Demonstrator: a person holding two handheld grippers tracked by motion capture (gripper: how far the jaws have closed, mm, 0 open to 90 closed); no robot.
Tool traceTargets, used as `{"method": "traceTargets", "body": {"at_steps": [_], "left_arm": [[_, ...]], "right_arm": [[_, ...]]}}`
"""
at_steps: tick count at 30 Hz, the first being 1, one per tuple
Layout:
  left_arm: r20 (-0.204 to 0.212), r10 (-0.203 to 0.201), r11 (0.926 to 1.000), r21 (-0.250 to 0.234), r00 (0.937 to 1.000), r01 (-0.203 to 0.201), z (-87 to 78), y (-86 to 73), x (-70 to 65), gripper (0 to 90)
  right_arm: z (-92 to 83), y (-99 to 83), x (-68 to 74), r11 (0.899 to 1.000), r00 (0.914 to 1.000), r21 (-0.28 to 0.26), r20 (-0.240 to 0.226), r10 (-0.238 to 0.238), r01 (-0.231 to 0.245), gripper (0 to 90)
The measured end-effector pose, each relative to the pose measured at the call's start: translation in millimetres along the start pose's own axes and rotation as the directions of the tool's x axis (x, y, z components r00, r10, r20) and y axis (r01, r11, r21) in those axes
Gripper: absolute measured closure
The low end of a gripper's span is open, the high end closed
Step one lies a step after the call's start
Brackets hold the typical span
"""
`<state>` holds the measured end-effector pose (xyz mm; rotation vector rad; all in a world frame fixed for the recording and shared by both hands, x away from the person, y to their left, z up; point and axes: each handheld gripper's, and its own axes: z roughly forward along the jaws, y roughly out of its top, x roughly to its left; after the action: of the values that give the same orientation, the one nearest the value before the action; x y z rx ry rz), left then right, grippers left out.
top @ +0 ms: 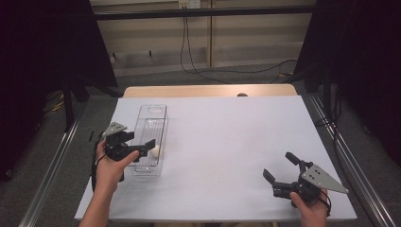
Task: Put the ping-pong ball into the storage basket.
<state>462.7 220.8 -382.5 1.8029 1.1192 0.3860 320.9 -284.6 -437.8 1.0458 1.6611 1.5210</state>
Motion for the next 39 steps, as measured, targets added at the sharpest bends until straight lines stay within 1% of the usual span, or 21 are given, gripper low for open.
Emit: {"method": "traceTargets", "body": {"at_steps": [3,6,8,11,12,15,18,20,21,22,23,24,25,27,28,32,33,34,35,37,39], "left_arm": [[0.0,0.008,1.0,-0.003,1.0,-0.008,-2.6,-2.0,0.7,4.7],[0.008,0.001,0.9997,-0.024,1.0,0.0,-5.0,-4.7,-0.3,4.7],[0.014,0.015,0.9996,-0.023,0.9998,-0.015,-6.9,-6.1,0.2,4.8],[0.017,0.011,0.9995,-0.031,0.9998,-0.011,-9.1,-8.7,0.6,4.8],[0.012,0.011,0.9993,-0.037,0.9999,-0.01,-9.8,-9.5,0.8,4.7],[0.022,0.017,0.9987,-0.049,0.9996,-0.016,-12.0,-10.9,1.7,4.7],[0.02,0.016,0.9982,-0.058,0.9997,-0.014,-13.6,-13.2,2.0,4.7],[0.028,0.024,0.9978,-0.063,0.9993,-0.022,-14.9,-14.7,2.9,4.6],[0.031,0.019,0.9973,-0.072,0.9993,-0.017,-15.4,-15.4,2.8,4.6],[0.031,0.023,0.9971,-0.074,0.9993,-0.021,-16.3,-15.8,2.9,4.5],[0.039,0.021,0.9965,-0.081,0.999,-0.018,-16.8,-16.3,2.5,4.5],[0.038,0.03,0.9961,-0.084,0.9988,-0.026,-17.7,-16.7,2.3,4.4],[0.045,0.033,0.9956,-0.089,0.9984,-0.029,-18.5,-17.2,1.9,4.4],[0.04,0.039,0.9951,-0.093,0.9984,-0.035,-20.0,-18.0,1.7,4.3],[0.047,0.036,0.9945,-0.1,0.9983,-0.031,-20.5,-18.7,1.5,4.3],[0.033,0.048,0.9947,-0.093,0.9983,-0.045,-22.4,-21.8,2.5,4.3],[0.034,0.045,0.9941,-0.1,0.9984,-0.041,-22.5,-22.8,2.4,4.3],[0.027,0.05,0.9943,-0.096,0.9984,-0.047,-23.2,-23.6,2.9,4.4],[0.034,0.047,0.9937,-0.103,0.9983,-0.043,-23.4,-24.4,3.0,4.3],[0.027,0.051,0.994,-0.098,0.9983,-0.048,-24.2,-25.7,3.3,4.4],[0.03,0.052,0.9933,-0.105,0.9982,-0.049,-25.0,-27.1,3.5,4.3]], "right_arm": [[0.3,-0.1,-0.5,1.0,1.0,0.001,-0.005,-0.008,0.008,1.4],[0.2,-0.2,-0.5,1.0,1.0,0.003,-0.006,-0.007,0.007,1.4],[0.3,-0.2,-0.7,1.0,0.9999,0.003,-0.007,-0.007,0.007,1.4],[0.3,-0.1,-0.3,1.0,1.0,0.002,-0.006,-0.007,0.007,1.4],[0.4,0.0,-0.1,1.0,1.0,0.002,-0.008,-0.005,0.005,1.4],[0.3,-0.1,-0.2,1.0,0.9999,0.005,-0.009,-0.007,0.007,1.4],[0.5,-0.1,-0.2,1.0,0.9999,0.005,-0.008,-0.007,0.007,1.4],[0.6,-0.2,-0.1,1.0,0.9999,0.003,-0.011,-0.006,0.006,1.4],[0.6,-0.1,-0.2,1.0,0.9999,0.003,-0.013,-0.007,0.007,1.4],[0.4,-0.1,-0.2,1.0,0.9999,0.004,-0.009,-0.006,0.006,1.4],[0.4,-0.1,-0.4,1.0,0.9999,0.004,-0.008,-0.007,0.007,1.4],[0.4,-0.2,-0.4,1.0,1.0,0.005,-0.008,-0.005,0.005,1.4],[0.6,-0.2,-0.4,1.0,1.0,0.003,-0.005,-0.005,0.005,1.4],[0.4,-0.2,-0.2,1.0,1.0,0.005,-0.008,-0.005,0.005,1.4],[0.5,-0.1,-0.1,1.0,0.9999,0.003,-0.012,-0.005,0.005,1.4],[1.0,-0.1,0.4,1.0,1.0,-0.002,-0.009,-0.003,0.003,1.4],[0.9,-0.1,0.4,1.0,1.0,-0.003,-0.009,-0.002,0.002,1.4],[0.9,0.0,0.2,1.0,1.0,-0.003,-0.009,-0.004,0.004,1.4],[0.9,0.0,0.0,1.0,0.9999,-0.003,-0.009,-0.005,0.005,1.4],[0.5,0.0,-0.1,1.0,1.0,0.003,-0.007,-0.005,0.005,1.4],[1.1,-0.1,0.2,1.0,1.0,-0.002,-0.009,-0.003,0.003,1.4]]}}
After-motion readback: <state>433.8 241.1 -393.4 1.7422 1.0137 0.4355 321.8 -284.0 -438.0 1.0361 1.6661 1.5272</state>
